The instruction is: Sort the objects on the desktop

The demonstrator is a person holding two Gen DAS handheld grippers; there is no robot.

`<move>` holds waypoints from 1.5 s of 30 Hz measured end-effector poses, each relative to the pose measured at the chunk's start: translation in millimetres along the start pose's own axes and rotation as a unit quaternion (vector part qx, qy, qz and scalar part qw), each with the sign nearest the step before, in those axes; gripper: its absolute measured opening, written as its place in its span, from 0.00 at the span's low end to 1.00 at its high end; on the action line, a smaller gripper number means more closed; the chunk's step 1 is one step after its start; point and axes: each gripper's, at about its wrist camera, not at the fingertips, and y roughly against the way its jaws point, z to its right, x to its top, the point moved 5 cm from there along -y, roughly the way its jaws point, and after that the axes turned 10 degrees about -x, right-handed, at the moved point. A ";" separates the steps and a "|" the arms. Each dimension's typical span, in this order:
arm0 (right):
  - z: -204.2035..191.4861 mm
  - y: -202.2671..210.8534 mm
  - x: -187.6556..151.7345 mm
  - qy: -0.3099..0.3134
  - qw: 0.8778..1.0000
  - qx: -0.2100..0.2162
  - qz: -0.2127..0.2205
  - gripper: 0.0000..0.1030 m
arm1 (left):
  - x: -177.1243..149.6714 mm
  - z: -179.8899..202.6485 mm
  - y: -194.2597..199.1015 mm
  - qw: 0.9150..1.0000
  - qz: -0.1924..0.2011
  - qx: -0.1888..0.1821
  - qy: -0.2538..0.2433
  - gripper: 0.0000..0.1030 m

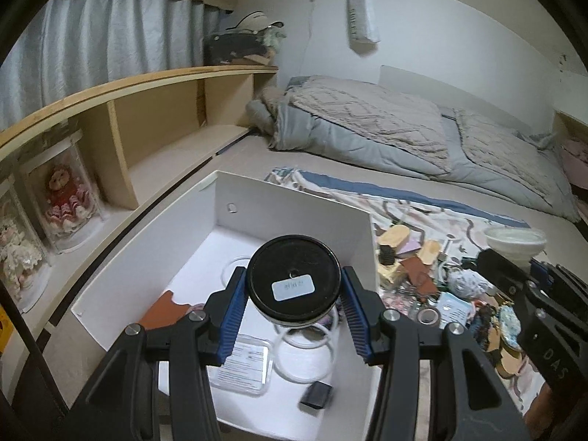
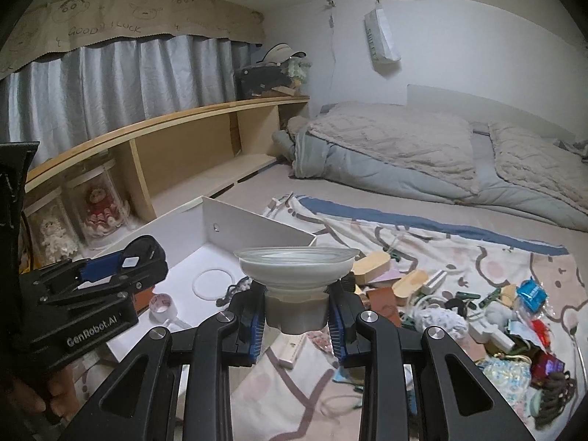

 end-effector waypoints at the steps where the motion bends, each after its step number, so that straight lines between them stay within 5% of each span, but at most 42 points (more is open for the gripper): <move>1: -0.3 -1.5 -0.1 0.000 1.000 -0.001 -0.001 0.30 | 0.8 -4.9 -1.2 1.000 -0.001 -0.002 0.006 0.48; 15: -11.2 -2.4 -2.0 0.014 1.000 0.014 -0.010 0.30 | -21.2 -49.4 -45.5 0.992 -0.103 0.011 0.065 0.48; 22: -26.8 0.5 -5.0 0.021 0.999 0.049 -0.014 0.30 | -28.4 -45.4 -57.5 0.991 -0.120 0.022 0.054 0.48; 28: -35.5 -5.1 -8.2 0.024 0.998 0.063 -0.018 0.30 | -26.0 -46.7 -53.3 0.993 -0.105 0.041 0.045 0.50; 31: -39.3 -9.6 -11.7 0.026 0.997 0.067 -0.024 0.30 | -21.7 -46.9 -46.7 0.994 -0.087 0.051 0.035 0.66; 45: -65.7 -36.7 -14.2 0.032 0.995 0.081 -0.051 0.30 | -12.1 -59.1 -27.9 0.995 -0.057 0.049 0.060 0.71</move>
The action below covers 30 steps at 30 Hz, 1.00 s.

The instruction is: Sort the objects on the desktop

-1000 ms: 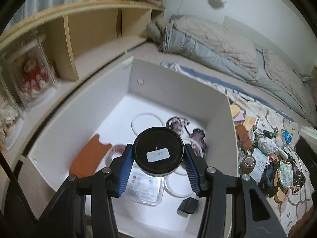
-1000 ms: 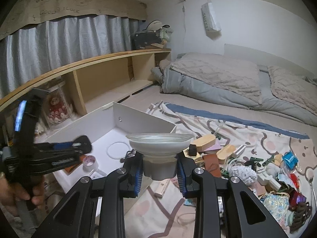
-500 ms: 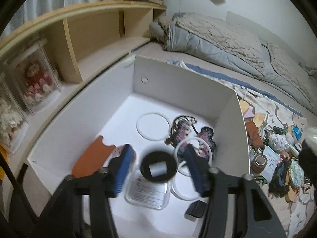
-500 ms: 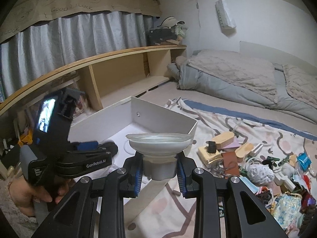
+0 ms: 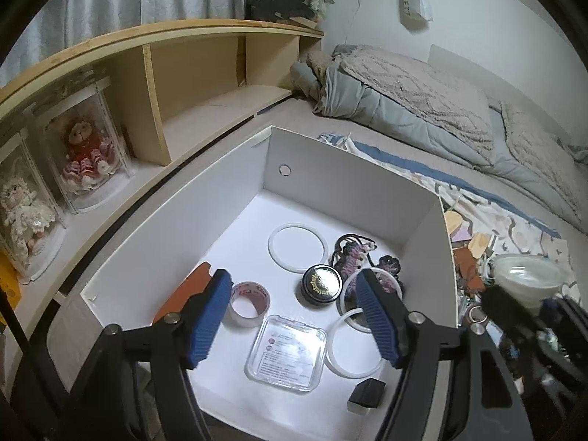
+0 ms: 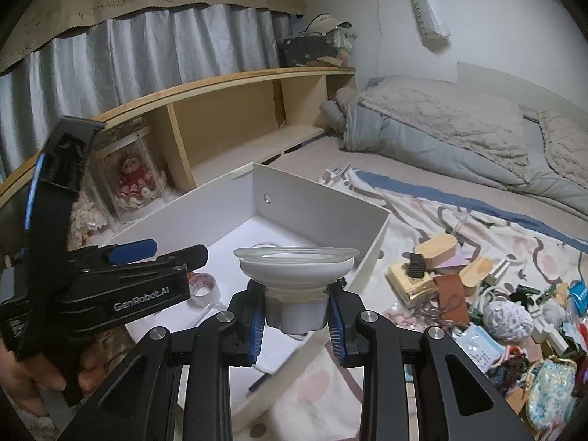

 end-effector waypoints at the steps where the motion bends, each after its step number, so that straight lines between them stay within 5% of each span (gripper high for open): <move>1: -2.1 -2.1 0.5 0.001 1.000 0.002 -0.002 0.30 | 0.9 -2.4 1.2 1.000 0.001 -0.002 0.004 0.71; 16: -50.6 -48.2 -19.2 0.044 0.993 0.040 -0.099 0.30 | 15.4 -26.1 26.6 0.998 0.041 0.021 0.042 0.71; 30: -54.2 -62.2 -39.9 0.036 0.983 0.056 -0.173 0.31 | 15.8 -33.3 23.8 0.998 0.032 0.034 0.049 0.71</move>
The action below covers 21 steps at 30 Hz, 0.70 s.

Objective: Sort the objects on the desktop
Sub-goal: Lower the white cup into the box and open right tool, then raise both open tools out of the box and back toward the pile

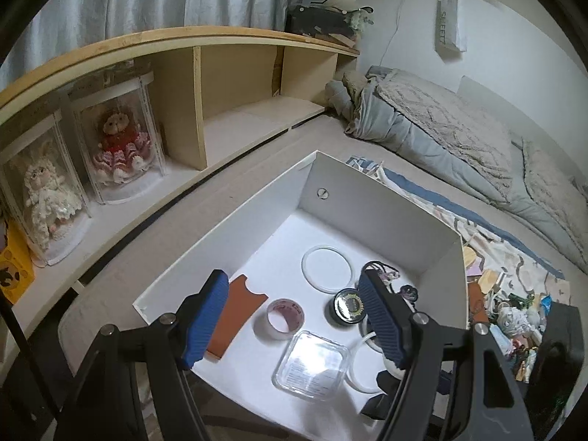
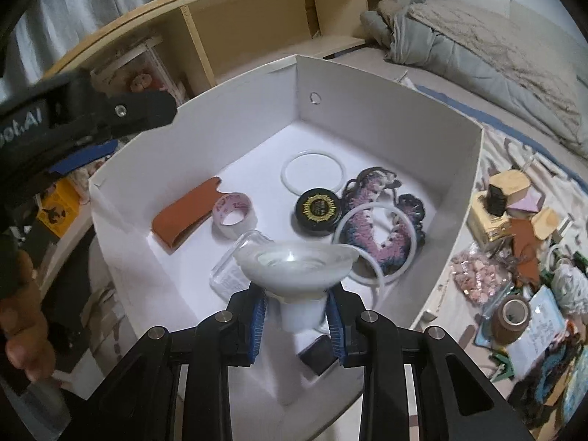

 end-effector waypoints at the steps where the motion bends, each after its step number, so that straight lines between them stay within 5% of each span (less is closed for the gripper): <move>1: 0.6 0.6 0.4 -0.002 1.000 0.001 -0.001 0.34 | -0.2 0.1 0.3 1.000 0.000 0.002 -0.001 0.71; 3: -0.9 4.0 1.5 0.001 1.000 0.001 0.006 0.64 | 0.0 -0.5 1.3 1.000 0.001 0.002 -0.001 0.71; 5: -2.4 12.4 3.9 0.006 0.999 -0.017 0.027 0.73 | 0.3 -1.1 2.6 1.000 0.002 0.001 0.001 0.71; 21: -0.8 38.7 7.6 0.000 0.997 -0.028 0.068 0.73 | 3.6 3.2 17.9 1.000 0.011 -0.002 -0.007 0.72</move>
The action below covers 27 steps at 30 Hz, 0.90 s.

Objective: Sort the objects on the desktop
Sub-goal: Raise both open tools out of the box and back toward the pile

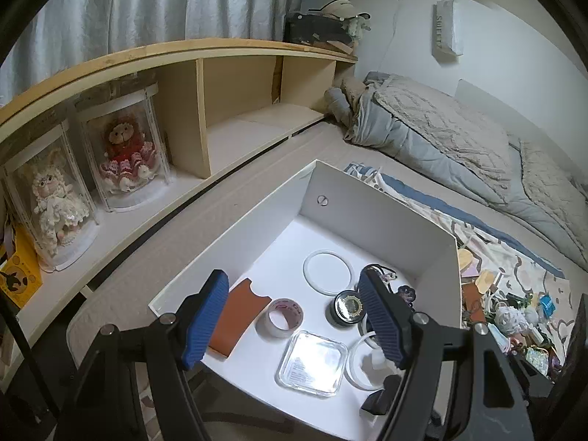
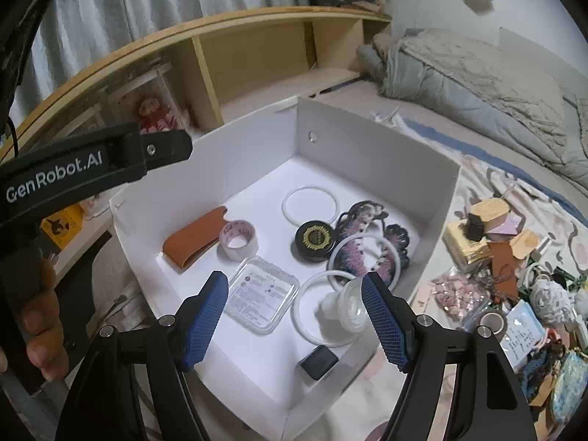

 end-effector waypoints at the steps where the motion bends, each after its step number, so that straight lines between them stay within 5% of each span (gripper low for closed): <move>1: 2.0 1.5 0.2 -0.003 1.000 -0.002 0.003 0.73 | 0.0 0.5 1.7 1.000 0.001 0.001 -0.002 0.74; 5: 15.4 8.6 1.9 -0.028 0.999 -0.019 0.014 0.74 | -0.5 3.9 7.7 1.000 0.007 0.002 -0.012 0.80; 9: 31.2 18.8 1.7 -0.048 0.997 -0.047 0.029 0.97 | -1.4 6.9 13.2 1.000 0.008 -0.006 -0.011 0.96; 11: 37.4 22.5 0.7 -0.053 0.996 -0.064 0.031 1.00 | -2.0 9.5 17.2 1.000 0.013 -0.005 -0.018 0.98; 27: 49.3 51.7 -6.6 -0.059 0.991 -0.105 0.058 1.00 | -7.6 16.1 45.0 0.999 0.020 -0.012 -0.032 1.00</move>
